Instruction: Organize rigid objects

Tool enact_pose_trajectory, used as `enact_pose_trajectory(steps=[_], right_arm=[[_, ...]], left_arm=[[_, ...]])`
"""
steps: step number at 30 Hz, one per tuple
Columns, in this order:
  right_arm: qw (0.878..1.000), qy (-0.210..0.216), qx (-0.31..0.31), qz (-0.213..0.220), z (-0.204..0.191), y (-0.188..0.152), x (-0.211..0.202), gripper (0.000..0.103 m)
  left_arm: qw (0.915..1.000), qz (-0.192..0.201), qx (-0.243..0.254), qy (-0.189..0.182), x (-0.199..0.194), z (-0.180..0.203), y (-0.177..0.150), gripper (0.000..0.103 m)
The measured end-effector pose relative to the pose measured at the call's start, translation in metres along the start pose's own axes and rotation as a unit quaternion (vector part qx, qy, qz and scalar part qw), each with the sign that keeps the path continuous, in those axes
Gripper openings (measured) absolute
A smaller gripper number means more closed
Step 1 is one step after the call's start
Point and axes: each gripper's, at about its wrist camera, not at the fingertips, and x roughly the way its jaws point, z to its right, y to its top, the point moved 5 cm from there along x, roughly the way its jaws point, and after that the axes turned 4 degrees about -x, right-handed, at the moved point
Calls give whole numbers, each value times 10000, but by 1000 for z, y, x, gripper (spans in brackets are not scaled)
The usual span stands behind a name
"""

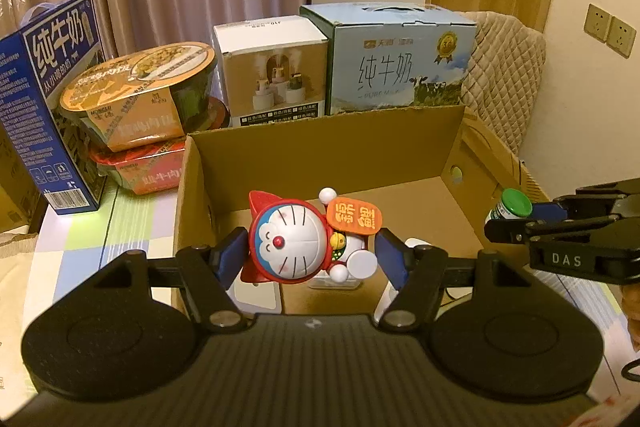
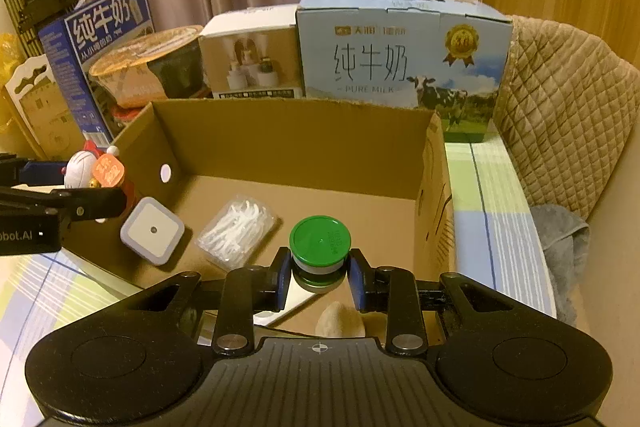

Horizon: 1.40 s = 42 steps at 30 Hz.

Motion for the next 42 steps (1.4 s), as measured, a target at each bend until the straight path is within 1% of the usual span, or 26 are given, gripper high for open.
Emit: enact_pose_trajectory(steps=[10, 11, 12, 15, 16, 18, 19, 20, 25, 30, 35, 38, 42], right_arm=[[9997, 88, 174, -128, 6, -5, 12, 27], [9997, 97, 206, -131, 6, -5, 13, 27], [9995, 105, 256, -117, 7, -4, 13, 27], [9985, 189, 512, 16, 13, 0, 11, 27], [9981, 203, 570, 75, 15, 2, 10, 29], [9978, 172, 602, 213, 17, 7, 4, 48], [9975, 183, 618, 290, 18, 9, 1, 63], [9970, 214, 637, 374, 19, 11, -3, 66], [9957, 196, 753, 508, 24, 12, -26, 66], [9958, 208, 677, 574, 16, -2, -58, 66], [9962, 156, 627, 592, 2, -27, -99, 67], [9955, 188, 702, 606, -6, -46, -124, 68], [9952, 174, 697, 660, -20, -74, -156, 69]], left_arm=[[9997, -196, -145, 12, 24, -4, -3, 66], [9997, -156, -166, 21, 25, -4, -2, 74], [9997, -113, -206, 31, 23, -5, 0, 77], [9997, 8, -216, 71, 15, -8, 7, 78], [9997, 41, -199, 94, 11, -8, 8, 78], [9997, 114, -149, 137, 3, -9, 11, 78], [9997, 154, -155, 144, -1, -9, 12, 78], [9996, 182, -169, 131, -6, -10, 13, 78], [9993, 290, -190, 145, -30, -7, 7, 78], [9988, 336, -305, 163, -61, -3, -11, 78], [9980, 362, -489, 173, -98, 2, -37, 80], [9974, 357, -598, 198, -118, 4, -56, 80], [9967, 367, -652, 306, -148, 9, -82, 80]])
